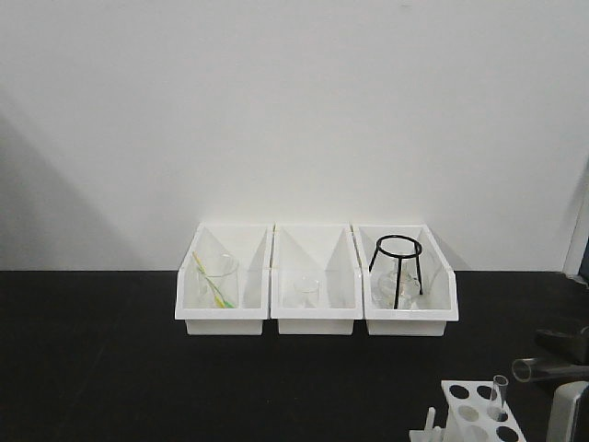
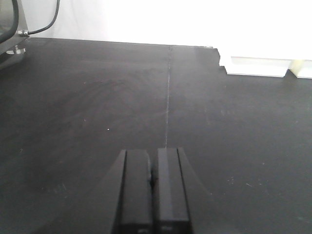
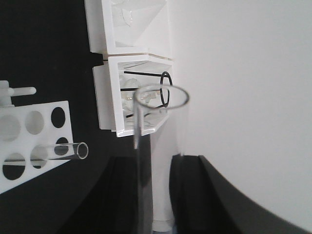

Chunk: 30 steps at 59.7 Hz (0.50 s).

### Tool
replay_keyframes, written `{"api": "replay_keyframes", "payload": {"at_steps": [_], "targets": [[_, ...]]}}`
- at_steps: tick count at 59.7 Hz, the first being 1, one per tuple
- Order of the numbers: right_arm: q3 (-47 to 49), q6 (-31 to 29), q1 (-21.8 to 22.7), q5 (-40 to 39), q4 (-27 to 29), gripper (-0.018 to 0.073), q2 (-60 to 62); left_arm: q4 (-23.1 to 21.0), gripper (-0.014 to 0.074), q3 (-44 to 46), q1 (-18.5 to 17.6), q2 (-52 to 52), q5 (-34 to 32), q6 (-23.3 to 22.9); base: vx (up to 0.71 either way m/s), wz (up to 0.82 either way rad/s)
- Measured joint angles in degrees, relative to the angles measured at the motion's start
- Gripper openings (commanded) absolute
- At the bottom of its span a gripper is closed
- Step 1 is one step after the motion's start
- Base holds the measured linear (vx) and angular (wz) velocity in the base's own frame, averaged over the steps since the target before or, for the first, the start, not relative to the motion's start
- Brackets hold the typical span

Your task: Flip and reinsert test tube from rack

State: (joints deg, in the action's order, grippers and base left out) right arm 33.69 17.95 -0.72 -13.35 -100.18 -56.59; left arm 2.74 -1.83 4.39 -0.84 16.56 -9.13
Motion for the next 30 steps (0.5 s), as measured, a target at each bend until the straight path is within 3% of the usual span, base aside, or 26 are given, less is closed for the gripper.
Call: {"api": "replay_keyframes", "payload": {"at_steps": [6, 30], "targets": [[0.0, 4.74, 0.0, 0.07, 4.01, 0.0074, 0.0, 0.0, -0.0006, 0.0, 0.0, 0.0, 0.0, 0.0, 0.0, 0.0], [0.0, 28.37, 0.0, 1.03, 33.51, 0.0074, 0.0, 0.0, -0.0006, 0.0, 0.0, 0.0, 0.0, 0.0, 0.0, 0.0]]}}
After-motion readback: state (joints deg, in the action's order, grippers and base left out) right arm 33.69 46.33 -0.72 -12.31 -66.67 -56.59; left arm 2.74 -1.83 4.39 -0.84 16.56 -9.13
